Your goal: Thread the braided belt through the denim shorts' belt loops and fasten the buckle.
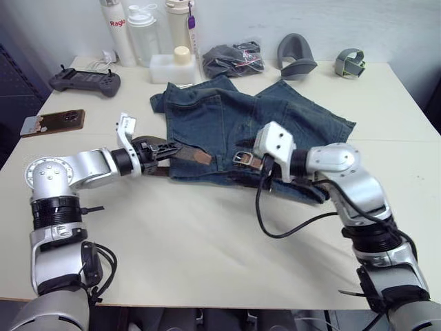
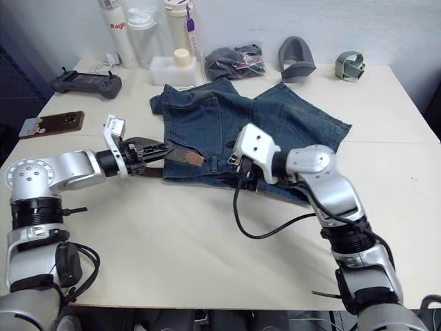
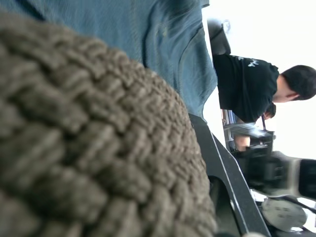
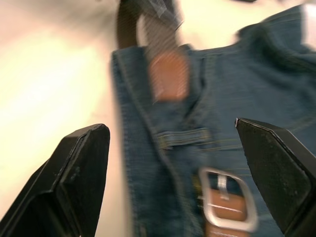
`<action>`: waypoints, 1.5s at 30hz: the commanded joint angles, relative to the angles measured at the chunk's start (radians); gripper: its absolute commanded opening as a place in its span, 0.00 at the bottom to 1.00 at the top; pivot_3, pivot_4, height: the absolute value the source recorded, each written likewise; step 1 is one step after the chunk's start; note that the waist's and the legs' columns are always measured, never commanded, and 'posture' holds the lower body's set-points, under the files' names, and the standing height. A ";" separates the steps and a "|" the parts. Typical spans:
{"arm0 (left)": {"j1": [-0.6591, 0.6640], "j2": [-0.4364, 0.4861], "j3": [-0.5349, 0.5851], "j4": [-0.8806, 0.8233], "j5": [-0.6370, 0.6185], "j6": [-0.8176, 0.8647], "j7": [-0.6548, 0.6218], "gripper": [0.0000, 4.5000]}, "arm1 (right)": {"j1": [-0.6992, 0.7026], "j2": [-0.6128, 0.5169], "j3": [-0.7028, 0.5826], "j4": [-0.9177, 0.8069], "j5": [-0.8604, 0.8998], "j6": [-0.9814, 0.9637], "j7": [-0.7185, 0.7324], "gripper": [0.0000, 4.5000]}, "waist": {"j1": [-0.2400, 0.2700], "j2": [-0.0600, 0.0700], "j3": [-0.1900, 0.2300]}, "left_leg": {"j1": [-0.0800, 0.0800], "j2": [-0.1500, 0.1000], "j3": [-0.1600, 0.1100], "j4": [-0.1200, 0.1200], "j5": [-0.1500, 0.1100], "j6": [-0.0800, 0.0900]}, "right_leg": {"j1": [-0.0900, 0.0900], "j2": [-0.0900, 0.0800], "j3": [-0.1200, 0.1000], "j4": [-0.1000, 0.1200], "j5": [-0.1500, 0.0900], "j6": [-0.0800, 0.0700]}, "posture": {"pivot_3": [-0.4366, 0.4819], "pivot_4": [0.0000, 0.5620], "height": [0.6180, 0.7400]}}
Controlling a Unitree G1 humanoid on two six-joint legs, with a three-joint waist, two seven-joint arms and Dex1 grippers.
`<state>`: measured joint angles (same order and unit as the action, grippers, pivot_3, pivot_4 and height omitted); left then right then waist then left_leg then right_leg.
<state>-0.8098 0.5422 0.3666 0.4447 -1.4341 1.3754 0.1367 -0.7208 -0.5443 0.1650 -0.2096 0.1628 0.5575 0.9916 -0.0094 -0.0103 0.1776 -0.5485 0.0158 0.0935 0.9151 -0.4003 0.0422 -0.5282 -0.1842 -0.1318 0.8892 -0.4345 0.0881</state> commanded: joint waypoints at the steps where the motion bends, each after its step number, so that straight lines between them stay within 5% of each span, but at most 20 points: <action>1: -0.001 -0.040 0.033 -0.009 0.033 -0.011 0.122 0.00 | 0.003 -0.051 -0.044 -0.086 0.037 0.040 0.001 0.96 | 0.007 0.000 0.000 | 0.000 0.000 0.000 0.000 0.000 0.000 | 0.000 0.000 0.000 0.000 0.000 0.000 | 0.48 0.27 0.25; 29: -0.045 -0.427 0.078 -0.019 0.147 -0.075 0.282 0.00 | 0.102 -0.145 0.011 -0.202 -0.015 0.010 -0.147 0.96 | 0.042 -0.001 0.000 | 0.003 -0.004 -0.002 -0.009 0.004 0.004 | 0.014 0.000 -0.004 -0.023 0.008 0.016 | 0.48 0.27 0.25; 44: -0.053 -0.489 0.078 -0.095 0.186 -0.033 0.300 0.00 | 0.150 -0.119 0.029 -0.206 -0.056 0.000 -0.218 0.96 | 0.047 -0.001 0.001 | 0.003 -0.005 -0.002 -0.009 0.005 0.005 | 0.015 0.000 -0.004 -0.025 0.009 0.017 | 0.48 0.27 0.25; 45: -0.052 -0.491 0.093 -0.099 0.172 -0.032 0.306 0.20 | 0.147 -0.119 0.029 -0.203 -0.057 -0.001 -0.219 0.97 | 0.045 -0.001 0.001 | 0.003 -0.005 -0.002 -0.009 0.005 0.005 | 0.015 0.000 -0.004 -0.025 0.009 0.017 | 0.48 0.27 0.25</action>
<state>-0.8594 0.0580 0.4520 0.3719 -1.2426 1.3311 0.4379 -0.5622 -0.6674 0.2118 -0.3881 0.1127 0.5702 0.7808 0.0360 -0.0115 0.1781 -0.5453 0.0110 0.0919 0.9058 -0.3954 0.0469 -0.5134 -0.1838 -0.1360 0.8641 -0.4252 0.1054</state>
